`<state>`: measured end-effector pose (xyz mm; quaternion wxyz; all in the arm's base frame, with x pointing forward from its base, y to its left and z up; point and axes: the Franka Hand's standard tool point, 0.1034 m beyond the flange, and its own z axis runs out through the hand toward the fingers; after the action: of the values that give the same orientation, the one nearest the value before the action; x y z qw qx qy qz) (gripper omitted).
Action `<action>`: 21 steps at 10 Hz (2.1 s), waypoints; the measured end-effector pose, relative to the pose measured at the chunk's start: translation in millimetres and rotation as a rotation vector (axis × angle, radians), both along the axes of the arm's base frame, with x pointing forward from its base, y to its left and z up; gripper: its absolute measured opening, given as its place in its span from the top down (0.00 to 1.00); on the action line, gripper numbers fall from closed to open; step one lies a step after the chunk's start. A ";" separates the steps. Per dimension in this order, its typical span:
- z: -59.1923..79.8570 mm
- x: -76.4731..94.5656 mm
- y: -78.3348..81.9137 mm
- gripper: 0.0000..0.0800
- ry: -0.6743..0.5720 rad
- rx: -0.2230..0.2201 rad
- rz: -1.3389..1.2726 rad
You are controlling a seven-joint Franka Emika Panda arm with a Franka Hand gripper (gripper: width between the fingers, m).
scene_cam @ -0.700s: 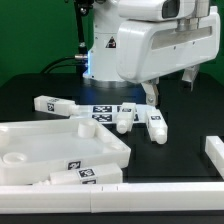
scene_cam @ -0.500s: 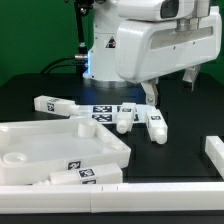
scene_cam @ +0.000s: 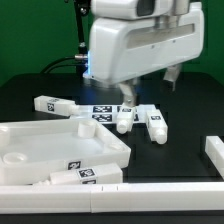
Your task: Assemble desk
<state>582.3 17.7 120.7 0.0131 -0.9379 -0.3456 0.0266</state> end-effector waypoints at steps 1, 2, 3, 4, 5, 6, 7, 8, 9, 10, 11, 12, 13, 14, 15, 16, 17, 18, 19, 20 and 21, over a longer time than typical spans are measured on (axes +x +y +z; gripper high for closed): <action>-0.6 -0.6 2.6 0.19 0.000 0.000 0.002; -1.1 -0.8 3.1 0.19 0.001 0.000 0.003; -1.2 -0.8 2.6 0.19 0.001 -0.001 0.002; -3.0 -2.0 1.7 0.19 0.002 0.001 0.004; -8.9 -6.9 -1.6 0.19 0.012 -0.001 0.006; -9.9 -8.1 0.3 0.19 0.011 -0.001 0.010; -10.2 -7.6 -3.3 0.19 0.011 0.001 0.024; -10.4 -5.4 -11.7 0.19 0.021 0.002 0.051; -8.7 -3.6 -10.9 0.19 0.016 0.001 0.054; -9.2 -3.8 -10.0 0.19 0.016 0.002 0.055; -9.3 -3.9 -10.4 0.19 0.016 0.001 0.054; -9.4 -4.0 -12.6 0.19 0.017 0.001 0.051; -10.5 -6.0 -29.3 0.19 0.024 0.011 0.029; -13.2 -10.8 -45.4 0.19 0.029 0.020 -0.001; -18.5 -19.9 -58.2 0.19 0.043 0.036 -0.056; -17.8 -18.2 -56.1 0.19 0.041 0.034 -0.049; -17.7 -17.7 -53.2 0.19 0.040 0.035 -0.043; -19.9 -19.1 -54.8 0.19 0.038 0.035 -0.055; -29.2 -26.0 -56.2 0.19 0.022 0.032 -0.081; -45.2 -36.2 -54.8 0.19 -0.032 0.023 -0.090; -65.8 -50.9 -46.4 0.19 -0.098 0.004 -0.076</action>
Offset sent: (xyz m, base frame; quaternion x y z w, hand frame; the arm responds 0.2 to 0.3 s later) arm 0.0000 0.0000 0.0000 0.0000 0.0000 0.0000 1.0000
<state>531.4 -28.8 54.8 -0.0012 -0.9506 -0.3098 -0.0205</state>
